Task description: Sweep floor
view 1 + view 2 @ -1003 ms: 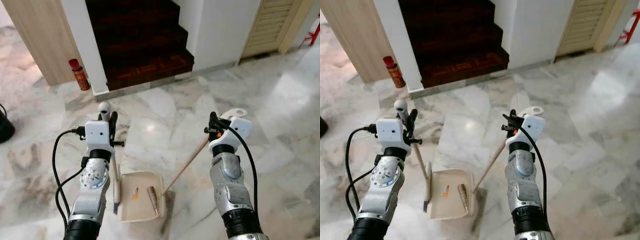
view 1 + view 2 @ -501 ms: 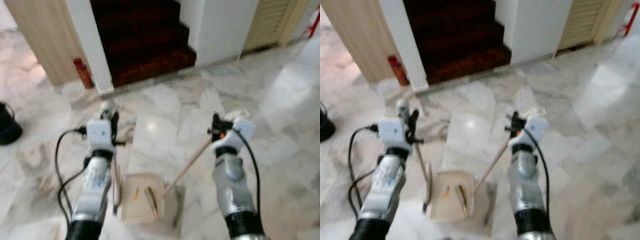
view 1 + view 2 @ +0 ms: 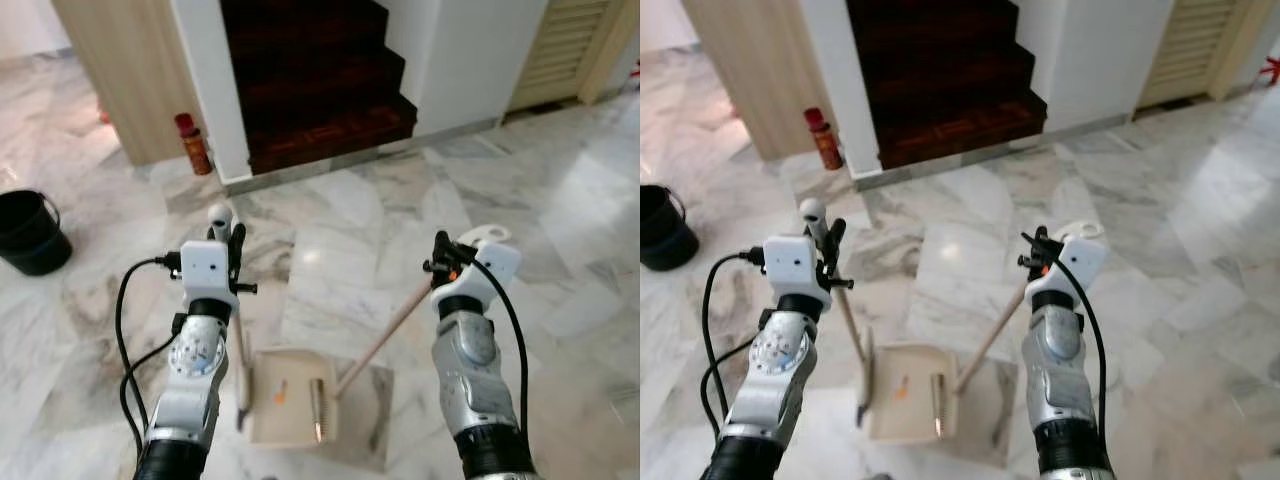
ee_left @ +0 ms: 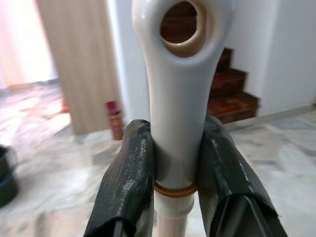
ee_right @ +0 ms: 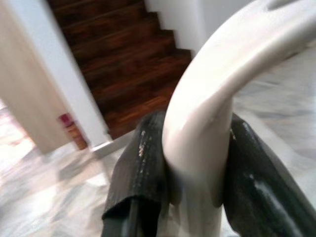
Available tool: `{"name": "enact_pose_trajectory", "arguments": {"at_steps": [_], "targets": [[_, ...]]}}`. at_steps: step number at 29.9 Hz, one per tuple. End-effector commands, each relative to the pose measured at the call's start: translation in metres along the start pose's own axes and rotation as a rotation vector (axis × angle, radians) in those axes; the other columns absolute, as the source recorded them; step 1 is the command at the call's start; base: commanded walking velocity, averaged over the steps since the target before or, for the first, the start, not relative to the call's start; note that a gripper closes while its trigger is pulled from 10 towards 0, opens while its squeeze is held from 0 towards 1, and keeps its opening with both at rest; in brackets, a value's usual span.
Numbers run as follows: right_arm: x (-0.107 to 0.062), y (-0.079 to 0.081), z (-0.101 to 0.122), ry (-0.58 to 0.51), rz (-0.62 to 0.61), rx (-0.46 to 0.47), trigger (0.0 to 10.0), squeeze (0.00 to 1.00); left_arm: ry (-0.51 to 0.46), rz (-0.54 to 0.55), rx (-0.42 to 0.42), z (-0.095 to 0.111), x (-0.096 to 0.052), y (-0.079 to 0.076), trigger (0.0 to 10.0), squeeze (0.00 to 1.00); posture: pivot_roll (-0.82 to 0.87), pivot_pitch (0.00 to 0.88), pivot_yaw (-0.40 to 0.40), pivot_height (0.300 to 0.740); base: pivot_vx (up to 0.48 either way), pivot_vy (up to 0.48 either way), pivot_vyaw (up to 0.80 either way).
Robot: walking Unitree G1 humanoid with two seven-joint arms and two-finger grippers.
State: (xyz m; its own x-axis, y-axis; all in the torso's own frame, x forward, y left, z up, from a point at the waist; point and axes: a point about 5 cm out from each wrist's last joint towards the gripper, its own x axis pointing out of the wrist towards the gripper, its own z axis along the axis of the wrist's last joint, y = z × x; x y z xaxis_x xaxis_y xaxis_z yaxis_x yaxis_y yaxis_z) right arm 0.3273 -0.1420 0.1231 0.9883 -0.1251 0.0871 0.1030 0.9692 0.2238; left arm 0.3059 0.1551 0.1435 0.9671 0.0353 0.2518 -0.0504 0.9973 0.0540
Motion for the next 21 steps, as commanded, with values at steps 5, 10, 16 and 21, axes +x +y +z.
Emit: {"name": "enact_pose_trajectory", "arguments": {"at_steps": [5, 10, 16, 21], "targets": [[0.0025, 0.0037, 0.0103, -0.040, 0.003, 0.060, 10.0, 0.00, -0.055, -0.005, -0.002, 0.0127, 0.0037, -0.0031, 10.0, 0.00, 0.09, 0.090, 0.030, 0.740, 0.000, 0.259, 0.00], [0.0026, 0.0037, 0.0104, -0.039, 0.005, 0.059, 10.0, 0.00, -0.055, -0.004, 0.000, 0.0129, 0.0037, -0.0029, 10.0, 0.00, 0.09, 0.092, 0.031, 0.740, 0.000, 0.257, 0.00], [0.0024, 0.0042, 0.0104, -0.041, 0.005, 0.052, 10.0, 0.00, -0.055, -0.003, 0.001, 0.0131, 0.0036, -0.0020, 10.0, 0.00, 0.09, 0.092, 0.031, 0.740, 0.000, 0.258, 0.08], [0.0021, 0.0044, 0.0107, -0.043, 0.006, 0.053, 10.0, 0.00, -0.054, -0.002, 0.002, 0.0134, 0.0035, -0.0017, 10.0, 0.00, 0.09, 0.097, 0.031, 0.740, 0.000, 0.258, 0.66]]}}
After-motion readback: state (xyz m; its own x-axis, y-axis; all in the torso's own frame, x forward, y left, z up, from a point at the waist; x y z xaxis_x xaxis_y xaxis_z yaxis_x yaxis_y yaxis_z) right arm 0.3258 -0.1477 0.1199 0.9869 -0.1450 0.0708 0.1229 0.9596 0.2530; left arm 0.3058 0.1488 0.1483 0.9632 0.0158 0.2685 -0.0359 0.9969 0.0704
